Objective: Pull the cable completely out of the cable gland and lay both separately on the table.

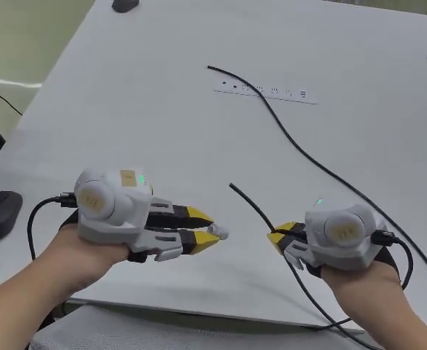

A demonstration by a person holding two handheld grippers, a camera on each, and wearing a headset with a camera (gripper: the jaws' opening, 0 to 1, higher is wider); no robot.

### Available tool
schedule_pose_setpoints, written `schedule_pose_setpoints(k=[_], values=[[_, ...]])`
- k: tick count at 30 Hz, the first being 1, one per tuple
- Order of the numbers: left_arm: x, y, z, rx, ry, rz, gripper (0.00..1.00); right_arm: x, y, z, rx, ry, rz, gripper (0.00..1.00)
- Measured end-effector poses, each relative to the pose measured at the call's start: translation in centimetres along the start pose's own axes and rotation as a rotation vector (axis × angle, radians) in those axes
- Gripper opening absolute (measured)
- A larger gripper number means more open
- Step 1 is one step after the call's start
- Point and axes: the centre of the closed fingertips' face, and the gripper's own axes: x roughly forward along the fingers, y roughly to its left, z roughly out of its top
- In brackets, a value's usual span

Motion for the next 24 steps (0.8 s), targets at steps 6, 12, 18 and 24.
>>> schedule_pose_setpoints(k=[6, 12, 18, 24], values=[[-0.4, 0.6, -1.3, -0.007, 0.009, 0.008, 0.15, 1.3, 0.7, 0.8, -0.039, 0.018, 0.012, 0.00], [-1.0, 1.2, -2.5, -0.002, 0.012, 0.014, 0.15, 2.7, 1.0, 2.1, -0.044, 0.019, 0.012, 0.00], [-1.5, 1.9, -3.7, -0.010, 0.019, 0.018, 0.15, 4.0, 1.2, 3.3, -0.071, 0.017, 0.019, 0.00], [-1.8, 2.5, -5.2, -0.024, 0.027, 0.022, 0.15, 5.6, 1.4, 4.0, -0.097, 0.026, 0.028, 0.00]])
